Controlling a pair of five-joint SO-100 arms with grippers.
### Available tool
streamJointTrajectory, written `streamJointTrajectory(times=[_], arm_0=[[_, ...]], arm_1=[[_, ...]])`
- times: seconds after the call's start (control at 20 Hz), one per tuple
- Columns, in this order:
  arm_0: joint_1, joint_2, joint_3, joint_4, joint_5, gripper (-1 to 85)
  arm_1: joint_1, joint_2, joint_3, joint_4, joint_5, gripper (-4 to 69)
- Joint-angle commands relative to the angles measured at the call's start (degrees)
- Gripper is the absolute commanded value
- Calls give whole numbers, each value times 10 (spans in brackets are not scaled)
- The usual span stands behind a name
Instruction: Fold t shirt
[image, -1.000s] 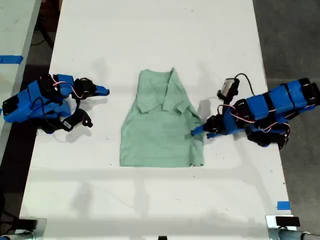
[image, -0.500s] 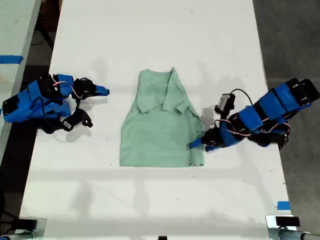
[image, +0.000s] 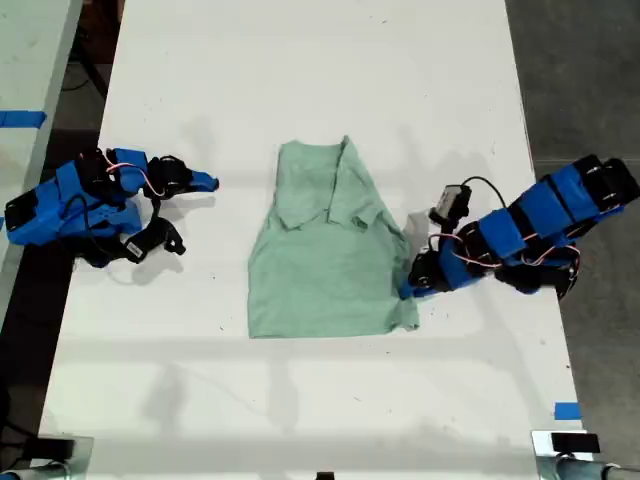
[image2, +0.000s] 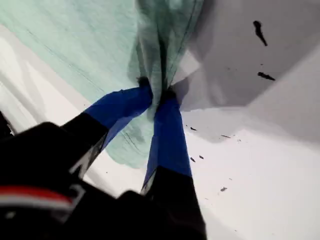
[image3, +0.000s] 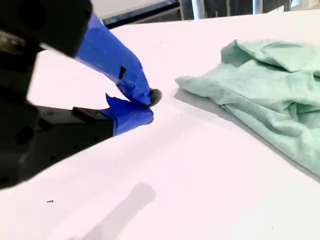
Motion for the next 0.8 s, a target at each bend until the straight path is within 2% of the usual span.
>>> streamJointTrajectory(times=[0.0, 0.15, 0.4, 0.5, 0.75], arm_0=[[4, 4, 7, -8, -4, -1], [3, 4, 7, -8, -4, -1], [2, 4, 7, -8, -4, -1], [1, 4, 7, -8, -4, -1], [1, 4, 7, -8, -4, -1]], arm_1=[[11, -1, -8, 34, -2, 12], [13, -1, -43, 96, -11, 12], [20, -3, -171, 292, -27, 12], [27, -16, -231, 350, -52, 12], [47, -97, -394, 403, -150, 12]])
